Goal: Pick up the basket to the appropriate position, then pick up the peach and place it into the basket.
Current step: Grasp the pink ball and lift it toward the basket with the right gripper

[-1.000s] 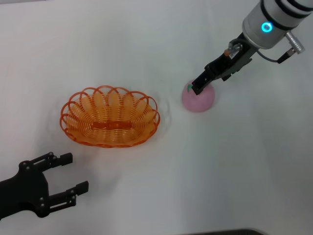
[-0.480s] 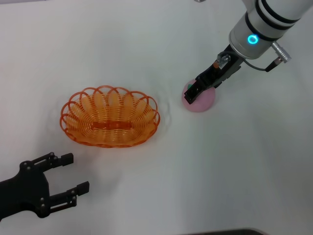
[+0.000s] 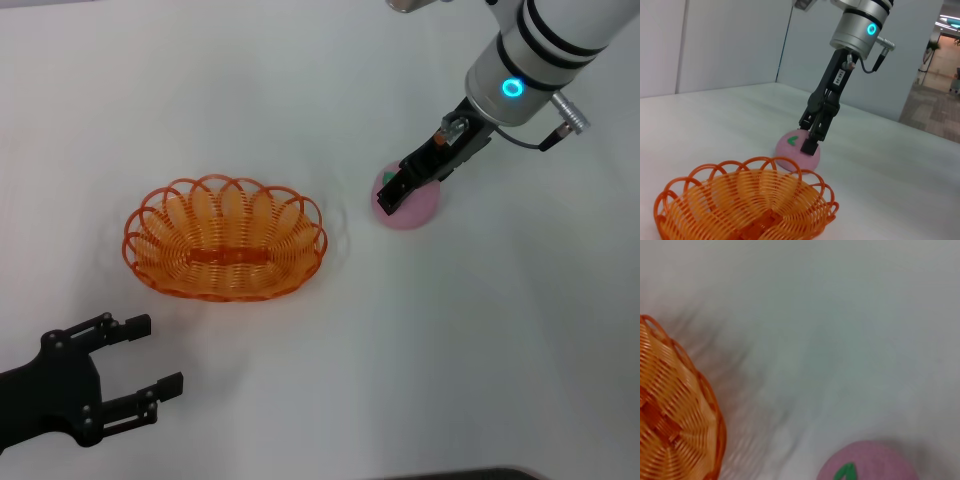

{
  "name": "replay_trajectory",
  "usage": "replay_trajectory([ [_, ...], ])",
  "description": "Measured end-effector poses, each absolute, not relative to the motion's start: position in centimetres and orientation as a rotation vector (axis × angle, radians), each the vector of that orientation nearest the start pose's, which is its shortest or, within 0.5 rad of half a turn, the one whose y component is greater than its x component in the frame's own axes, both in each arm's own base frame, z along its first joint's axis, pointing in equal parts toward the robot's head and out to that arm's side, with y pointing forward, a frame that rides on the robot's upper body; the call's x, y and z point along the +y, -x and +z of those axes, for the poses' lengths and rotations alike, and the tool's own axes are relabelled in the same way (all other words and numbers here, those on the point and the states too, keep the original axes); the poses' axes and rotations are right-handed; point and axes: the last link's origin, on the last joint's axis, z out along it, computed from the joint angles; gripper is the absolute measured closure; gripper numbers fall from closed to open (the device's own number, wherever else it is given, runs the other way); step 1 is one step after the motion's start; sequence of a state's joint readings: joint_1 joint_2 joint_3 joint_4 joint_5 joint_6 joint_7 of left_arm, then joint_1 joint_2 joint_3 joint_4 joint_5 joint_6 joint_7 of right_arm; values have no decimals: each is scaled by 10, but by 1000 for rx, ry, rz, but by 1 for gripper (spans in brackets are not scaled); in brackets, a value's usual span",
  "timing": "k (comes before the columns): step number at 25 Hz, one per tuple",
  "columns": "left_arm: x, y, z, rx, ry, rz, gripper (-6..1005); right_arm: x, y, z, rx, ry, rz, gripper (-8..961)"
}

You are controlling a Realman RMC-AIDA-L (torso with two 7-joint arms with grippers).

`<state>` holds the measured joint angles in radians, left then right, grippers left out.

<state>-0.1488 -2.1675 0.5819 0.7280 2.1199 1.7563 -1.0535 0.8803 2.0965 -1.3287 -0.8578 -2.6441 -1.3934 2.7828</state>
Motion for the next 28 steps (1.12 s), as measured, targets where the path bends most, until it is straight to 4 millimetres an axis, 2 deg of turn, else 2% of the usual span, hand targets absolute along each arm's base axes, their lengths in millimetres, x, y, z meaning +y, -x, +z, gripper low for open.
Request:
replay_trajectory([
  [6, 189, 336, -17, -643, 2698, -694, 219, 388, -185, -53, 1310, 2430, -576, 11],
  [11, 189, 335, -17, -644, 2699, -697, 220, 389, -184, -52, 1306, 2429, -563, 123],
  [17, 188, 335, -17, -644, 2700, -702, 220, 390, -182, -51, 1299, 2446, -545, 343],
  [22, 188, 334, -17, -646, 2702, -707, 220, 389, -179, -50, 1333, 2495, -470, 577],
  [28, 188, 334, -17, -644, 2702, -705, 220, 389, -180, -40, 1416, 2527, -329, 618],
])
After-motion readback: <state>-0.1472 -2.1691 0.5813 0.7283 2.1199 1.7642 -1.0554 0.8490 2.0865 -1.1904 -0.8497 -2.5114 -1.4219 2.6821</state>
